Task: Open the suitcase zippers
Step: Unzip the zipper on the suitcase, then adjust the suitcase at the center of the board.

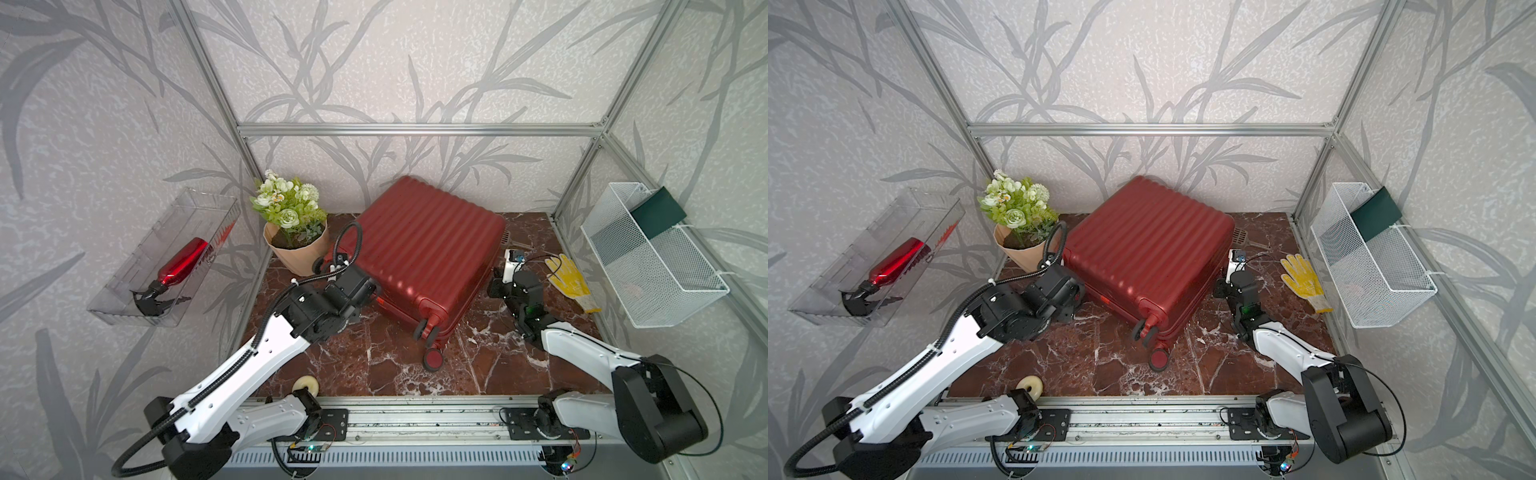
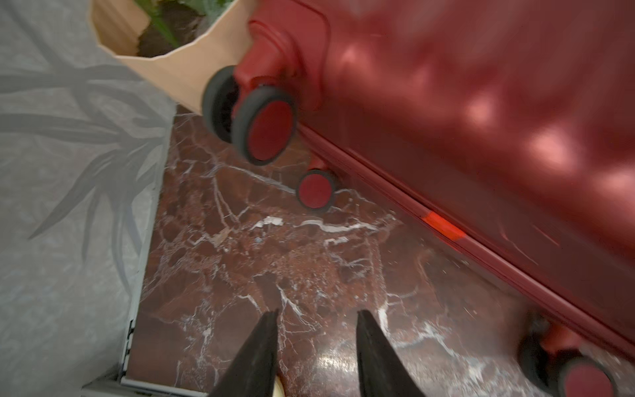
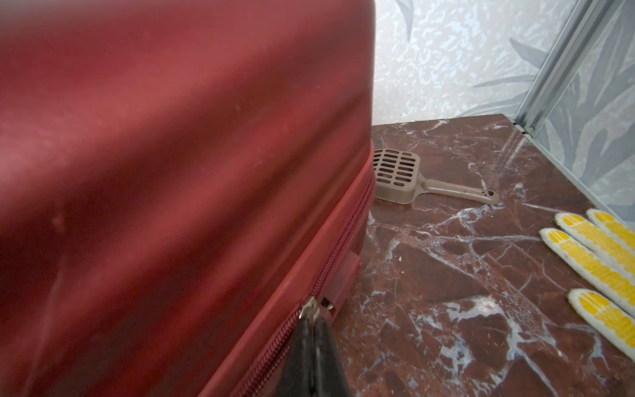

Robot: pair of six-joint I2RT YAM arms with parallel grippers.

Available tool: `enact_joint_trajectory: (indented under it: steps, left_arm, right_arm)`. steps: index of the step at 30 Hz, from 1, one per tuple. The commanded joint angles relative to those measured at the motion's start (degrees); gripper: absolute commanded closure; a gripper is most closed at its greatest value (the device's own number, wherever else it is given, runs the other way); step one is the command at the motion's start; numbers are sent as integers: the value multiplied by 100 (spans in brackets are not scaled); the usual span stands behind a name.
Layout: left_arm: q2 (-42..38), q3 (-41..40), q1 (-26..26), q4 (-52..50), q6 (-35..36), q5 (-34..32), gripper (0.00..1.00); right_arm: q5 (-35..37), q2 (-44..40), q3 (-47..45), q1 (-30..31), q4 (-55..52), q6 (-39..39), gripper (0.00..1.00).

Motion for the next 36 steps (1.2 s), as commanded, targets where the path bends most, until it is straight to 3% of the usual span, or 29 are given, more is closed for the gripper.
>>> enact_joint_trajectory:
  steps: [1,10,16,23,26,28,30,33,36]
  left_arm:
    - [677,95,214,-141,-500,-552,62]
    - [2186,906,703,880,231,-769,68]
    - [3316,1814,1155,1415,714,-205,75]
    - [4830,3976,1321,1338,1132,244,79]
    - [5246,5196,1285,779,1347,520,79]
    - [5192,5572,1131,499,1472,477,79]
    - [4797,5420,843,514,1727,252,78]
    - [3961,4779,264,575,2071,161,76]
    - [2977,3850,-340,626,2152,730,81]
  right_arm:
    - [188,-932,-216,-41,-33,123,100]
    - [558,-3155,-569,684,-1969,159,100]
    - [979,-4608,-662,1634,-3492,466,100]
    - [1675,-4575,-707,3212,-3827,668,100]
    - [2018,-4303,-663,3590,-3701,560,100]
    - [2079,-4222,-532,3605,-3794,498,100]
    - [2113,-4151,-439,3609,-3842,467,100]
    - [1990,-3936,-300,3612,-3967,392,100]
    - [1885,-3825,-211,3612,-4139,444,100]
